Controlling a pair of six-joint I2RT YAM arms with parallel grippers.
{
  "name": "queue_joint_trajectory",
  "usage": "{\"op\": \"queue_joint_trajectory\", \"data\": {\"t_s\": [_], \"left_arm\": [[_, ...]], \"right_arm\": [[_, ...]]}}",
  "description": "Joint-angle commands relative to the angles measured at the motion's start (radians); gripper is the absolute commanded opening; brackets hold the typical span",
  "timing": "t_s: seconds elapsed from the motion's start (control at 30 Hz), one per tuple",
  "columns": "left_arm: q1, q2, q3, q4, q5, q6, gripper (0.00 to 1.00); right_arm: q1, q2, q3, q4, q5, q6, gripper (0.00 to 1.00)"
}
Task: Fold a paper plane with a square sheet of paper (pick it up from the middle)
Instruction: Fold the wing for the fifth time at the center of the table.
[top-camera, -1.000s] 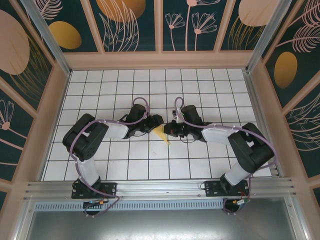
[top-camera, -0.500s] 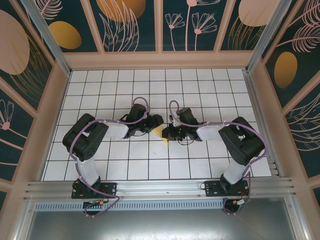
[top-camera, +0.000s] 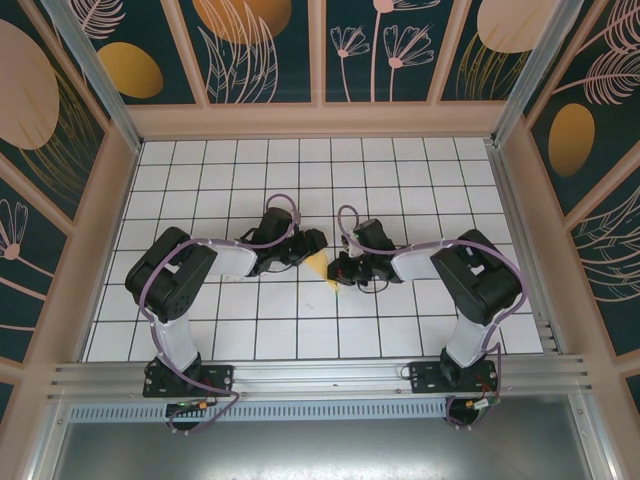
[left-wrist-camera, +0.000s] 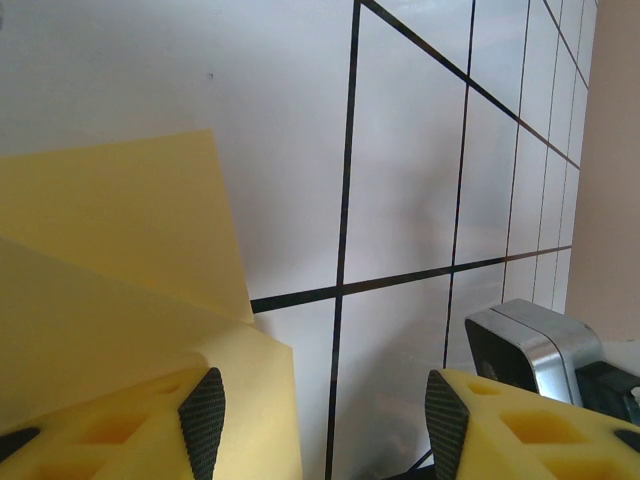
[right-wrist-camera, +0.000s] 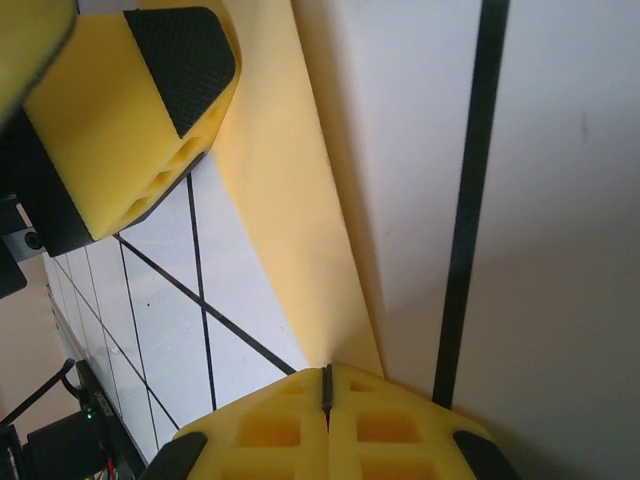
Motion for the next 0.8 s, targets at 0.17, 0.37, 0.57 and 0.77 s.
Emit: {"op": "queue_joint_trajectory", "data": {"t_s": [0.17, 0.37, 0.57, 0.77], "left_arm": [[0.014, 0.037, -0.028, -0.154, -0.089, 0.029, 0.59], [0.017, 0.039, -0.029, -0.165, -0.096, 0.028, 0.58], [0.021, 0.044, -0.027, -0.174, -0.097, 0.027, 0.57], [0.020, 0.049, -0.022, -0.176, -0.092, 0.032, 0.57]], "right_arm": [[-0.004, -0.024, -0.041, -0.087, -0.008, -0.049, 0.01], [0.031, -0.015, -0.111, -0.084, 0.050, -0.026, 0.01], [0.036, -0.069, -0.125, -0.113, 0.094, -0.030, 0.01], [0.038, -0.117, -0.133, -0.110, 0.102, -0.023, 0.01]]}}
